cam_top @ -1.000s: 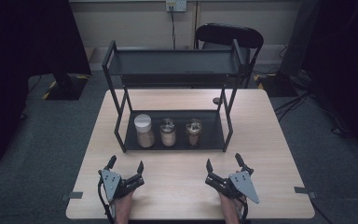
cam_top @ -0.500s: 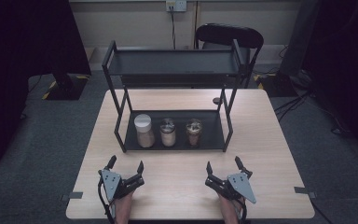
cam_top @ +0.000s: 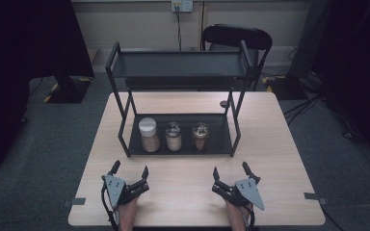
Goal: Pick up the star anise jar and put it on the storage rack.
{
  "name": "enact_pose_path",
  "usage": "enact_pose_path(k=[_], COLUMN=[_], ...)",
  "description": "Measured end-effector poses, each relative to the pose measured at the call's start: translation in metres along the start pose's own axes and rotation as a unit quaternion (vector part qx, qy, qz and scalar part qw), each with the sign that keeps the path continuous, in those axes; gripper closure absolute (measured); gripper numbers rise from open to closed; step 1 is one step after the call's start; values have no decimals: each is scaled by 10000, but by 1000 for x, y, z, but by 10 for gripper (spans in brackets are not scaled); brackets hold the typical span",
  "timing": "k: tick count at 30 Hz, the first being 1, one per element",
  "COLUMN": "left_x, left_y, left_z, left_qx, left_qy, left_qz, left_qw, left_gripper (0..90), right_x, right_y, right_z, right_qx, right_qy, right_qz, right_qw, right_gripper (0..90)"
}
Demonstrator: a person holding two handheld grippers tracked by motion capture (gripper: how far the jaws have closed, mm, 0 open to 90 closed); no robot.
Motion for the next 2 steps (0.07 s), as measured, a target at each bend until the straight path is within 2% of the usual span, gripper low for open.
enact_pose_path(k=[2], left_x=[0], left_y=[0], left_z=[0], left_qx=[0], left_qy=[-4], left_qz=[-4], left_qw=[10000], left_gripper=[1], right_x=[0], right_y=[0], right_z=[0], right_qx=[-1], right_qy=[-14], right_qz=[2], right_qw=[10000], right_gripper=[0])
Point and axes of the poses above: each handheld gripper's, and its own axes: y roughly forward along the jaws, z roughly out of its underside, x roughly to its left, the point moved 7 cm from there along y, roughly forward along the jaws, and after that the axes turned 9 degrees about x, right-handed, at the moved point
